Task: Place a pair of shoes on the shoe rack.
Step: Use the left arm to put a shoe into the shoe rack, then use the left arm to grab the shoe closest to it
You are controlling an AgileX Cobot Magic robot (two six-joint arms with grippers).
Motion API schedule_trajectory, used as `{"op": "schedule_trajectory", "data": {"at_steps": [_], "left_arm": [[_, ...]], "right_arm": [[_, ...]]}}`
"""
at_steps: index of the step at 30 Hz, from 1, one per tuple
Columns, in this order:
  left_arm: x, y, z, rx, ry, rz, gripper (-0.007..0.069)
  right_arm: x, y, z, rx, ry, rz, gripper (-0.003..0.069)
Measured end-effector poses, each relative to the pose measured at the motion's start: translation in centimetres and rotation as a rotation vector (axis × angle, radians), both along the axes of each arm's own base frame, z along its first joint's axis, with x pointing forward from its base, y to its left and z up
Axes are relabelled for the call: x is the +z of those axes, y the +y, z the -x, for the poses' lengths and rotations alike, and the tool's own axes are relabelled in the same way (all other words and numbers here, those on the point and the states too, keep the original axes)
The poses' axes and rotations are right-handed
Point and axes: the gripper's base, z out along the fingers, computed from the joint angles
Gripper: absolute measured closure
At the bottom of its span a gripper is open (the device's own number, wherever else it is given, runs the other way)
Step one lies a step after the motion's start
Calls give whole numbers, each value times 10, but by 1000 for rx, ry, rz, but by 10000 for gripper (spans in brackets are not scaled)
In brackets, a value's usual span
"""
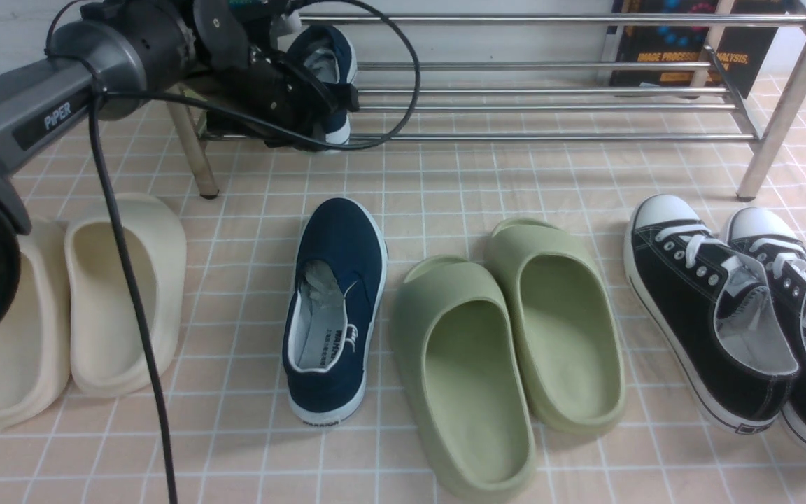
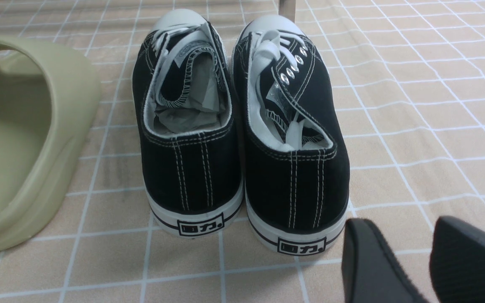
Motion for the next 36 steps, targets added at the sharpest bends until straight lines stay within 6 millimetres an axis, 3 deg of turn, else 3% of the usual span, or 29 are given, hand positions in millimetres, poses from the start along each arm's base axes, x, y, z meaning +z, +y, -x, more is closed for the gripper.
{"op": "schedule_trajectory", "data": {"at_steps": [7, 10, 17, 21, 25, 28, 30, 32, 35, 36], "left_arm": [[-3, 7, -5, -12, 2, -91, 615], [6, 12, -4, -24, 0, -155, 611], [79, 22, 27, -51, -54, -203, 605], [145, 34, 74, -75, -111, -239, 603], [177, 45, 114, -75, -100, -264, 601], [179, 50, 134, -82, -62, -271, 601], [164, 50, 153, -99, -11, -300, 601], [143, 44, 166, -126, 35, -324, 601], [95, 27, 184, -176, 120, -329, 601], [91, 26, 185, -179, 125, -329, 600]], "right_arm": [[0, 0, 0, 0, 0, 0, 421], [0, 0, 0, 0, 0, 0, 421], [0, 0, 0, 0, 0, 0, 421], [0, 0, 0, 0, 0, 0, 421], [0, 0, 0, 0, 0, 0, 421], [0, 0, 0, 0, 0, 0, 421], [0, 0, 0, 0, 0, 0, 421], [0, 0, 0, 0, 0, 0, 421], [0, 0, 0, 0, 0, 0, 421], [0, 0, 0, 0, 0, 0, 421]]}}
